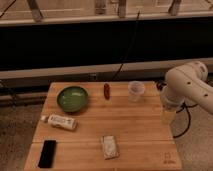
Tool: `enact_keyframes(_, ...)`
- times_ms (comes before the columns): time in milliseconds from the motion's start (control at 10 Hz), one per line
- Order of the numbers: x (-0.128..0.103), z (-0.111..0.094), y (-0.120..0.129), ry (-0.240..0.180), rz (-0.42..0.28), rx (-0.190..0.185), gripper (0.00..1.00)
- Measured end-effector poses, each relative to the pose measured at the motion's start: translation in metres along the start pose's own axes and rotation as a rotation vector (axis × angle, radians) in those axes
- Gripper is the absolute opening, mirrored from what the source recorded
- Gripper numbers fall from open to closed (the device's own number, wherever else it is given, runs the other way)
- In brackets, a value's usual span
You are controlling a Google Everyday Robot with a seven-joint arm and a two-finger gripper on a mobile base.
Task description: Wipe the white sponge on the table
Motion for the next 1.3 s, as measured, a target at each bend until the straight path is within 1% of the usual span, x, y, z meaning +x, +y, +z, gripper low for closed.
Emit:
enact_keyframes(400, 0.000, 0.001, 0.001, 0.001, -0.002, -0.001, 0.80)
enact_keyframes(500, -0.005, 0.005, 0.006, 0.004, -0.020, -0.011, 0.80)
enact_keyframes(800, -0.050, 0.018, 0.017, 0.004, -0.101, -0.028, 0.80)
enact_keyframes(900, -0.060, 0.022, 0.021, 0.006, -0.122, -0.032, 0.80)
enact_keyframes(1100, -0.067, 0.029, 0.028, 0.008, -0.156, -0.038, 0.80)
enact_keyframes(1300, -0.085, 0.040, 0.034, 0.003, -0.202, -0.037, 0.80)
